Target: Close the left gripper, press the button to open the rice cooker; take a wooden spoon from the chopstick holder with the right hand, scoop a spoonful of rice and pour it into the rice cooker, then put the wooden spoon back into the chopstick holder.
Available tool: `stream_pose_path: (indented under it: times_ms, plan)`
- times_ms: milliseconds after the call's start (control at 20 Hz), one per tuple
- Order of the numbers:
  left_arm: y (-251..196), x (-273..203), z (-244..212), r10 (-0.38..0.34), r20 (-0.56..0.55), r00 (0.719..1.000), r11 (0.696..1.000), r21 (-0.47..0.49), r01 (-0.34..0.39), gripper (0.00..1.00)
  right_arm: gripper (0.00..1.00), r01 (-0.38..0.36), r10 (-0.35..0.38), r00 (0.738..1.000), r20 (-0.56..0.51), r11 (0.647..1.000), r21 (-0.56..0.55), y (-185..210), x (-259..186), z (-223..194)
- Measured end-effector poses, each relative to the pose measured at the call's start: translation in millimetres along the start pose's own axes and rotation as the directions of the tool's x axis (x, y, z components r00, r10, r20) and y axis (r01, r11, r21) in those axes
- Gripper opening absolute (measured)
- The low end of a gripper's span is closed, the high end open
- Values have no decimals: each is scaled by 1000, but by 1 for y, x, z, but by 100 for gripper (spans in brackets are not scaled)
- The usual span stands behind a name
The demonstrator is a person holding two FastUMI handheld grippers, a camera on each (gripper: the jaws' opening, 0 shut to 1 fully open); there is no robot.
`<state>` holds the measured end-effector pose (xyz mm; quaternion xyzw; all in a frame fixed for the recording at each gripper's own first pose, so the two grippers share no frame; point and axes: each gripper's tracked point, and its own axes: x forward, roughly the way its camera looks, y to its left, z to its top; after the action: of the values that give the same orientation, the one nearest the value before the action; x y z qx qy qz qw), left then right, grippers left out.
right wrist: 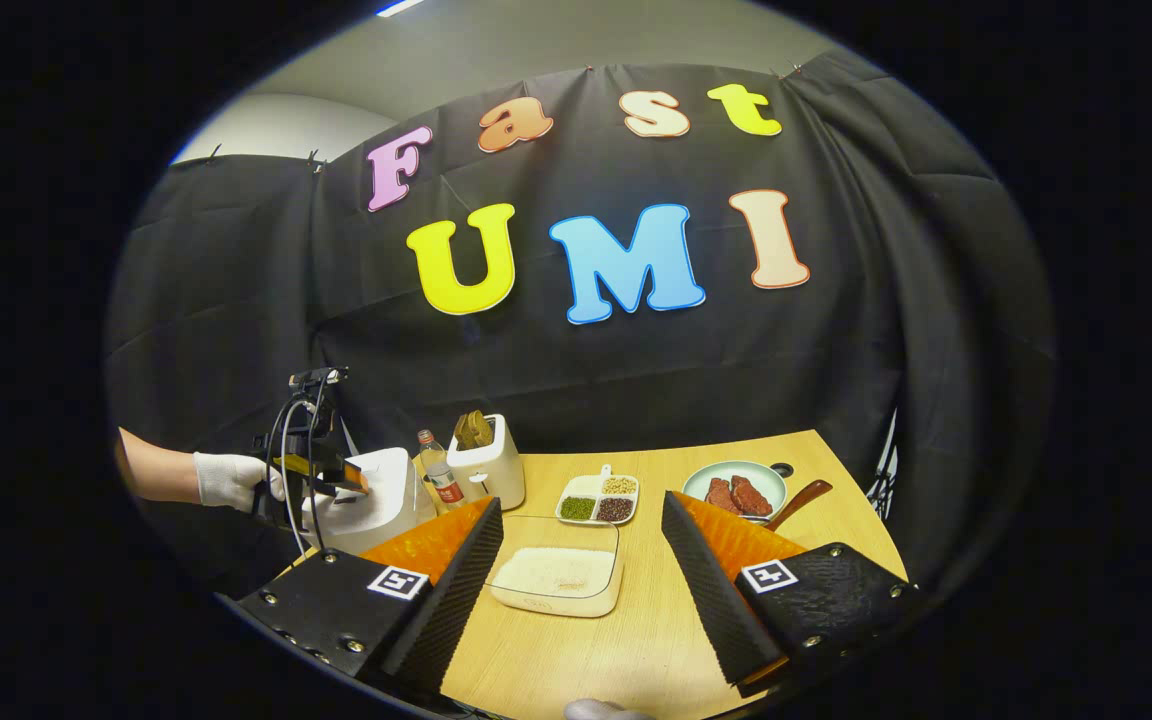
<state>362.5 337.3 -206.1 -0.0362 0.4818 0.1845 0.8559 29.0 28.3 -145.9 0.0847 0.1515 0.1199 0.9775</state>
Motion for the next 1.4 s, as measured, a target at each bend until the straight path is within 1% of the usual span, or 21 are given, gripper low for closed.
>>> stream_pose_path:
  times_ms: [50,100,200,250,350,400,450,500,600,650,700,750,800,850,950,1000,1050,1100,1200,1300,1400]
  plan:
    - [-3,-2,-1,-3,-8,1000,1000,-3,3,98,98,1,-1,1000,1,1000,-5,-1,0,2]
    - [-3,-1,0,0,4,1000,1000,24,0,96,98,3,-3,1000,8,1000,-12,-2,-1,5]
    - [-7,-5,5,-4,35,999,999,48,2,98,98,9,-9,1000,22,1000,-17,-3,-2,12]
    - [-9,-12,9,-4,62,998,999,53,0,97,98,13,-12,1000,28,1000,-21,-4,-3,15]
    - [-18,-39,28,-22,175,984,996,94,6,98,98,27,-25,999,47,999,-38,-7,-6,22]
    - [-26,-60,39,-38,250,967,994,109,11,98,98,33,-31,998,57,998,-47,-7,-6,26]
    - [-35,-88,53,-60,335,940,993,118,21,97,98,41,-37,997,67,998,-53,-7,-7,31]
    - [-47,-118,65,-83,417,905,991,127,32,98,98,44,-40,996,80,998,-50,-7,-9,37]
    - [-62,-182,79,-115,560,820,989,143,41,98,98,58,-53,991,121,997,-43,-6,-15,53]
    - [-70,-216,82,-139,621,771,986,160,49,99,98,67,-60,988,141,997,-45,-7,-17,60]
    - [-77,-248,81,-161,667,727,983,178,54,98,98,71,-62,985,161,996,-49,-6,-20,67]
    - [-84,-280,76,-187,698,691,979,192,71,98,98,78,-66,982,179,995,-56,-5,-23,72]
    - [-93,-306,70,-216,715,665,974,204,97,98,98,87,-74,978,193,994,-64,-5,-26,77]
    - [-102,-328,60,-247,727,641,968,221,122,95,98,98,-81,974,212,993,-70,-5,-31,84]
    - [-120,-354,41,-289,741,606,956,253,148,100,98,116,-93,965,246,990,-79,-4,-39,93]
    - [-124,-368,30,-302,747,593,952,270,146,100,98,126,-102,961,258,989,-79,-2,-43,102]
    - [-126,-374,22,-313,747,586,948,281,147,95,98,137,-113,957,268,988,-74,-2,-46,104]
    - [-128,-379,19,-324,749,578,945,289,156,99,98,159,-134,950,281,985,-68,-5,-50,107]
    - [-134,-392,5,-342,753,563,939,299,171,98,98,194,-166,940,299,979,-66,-9,-56,114]
    - [-131,-404,-4,-349,761,546,936,310,166,96,98,213,-186,934,304,975,-58,-10,-60,113]
    - [-126,-413,-5,-353,768,535,935,306,178,99,98,214,-188,932,309,975,-54,-5,-64,113]
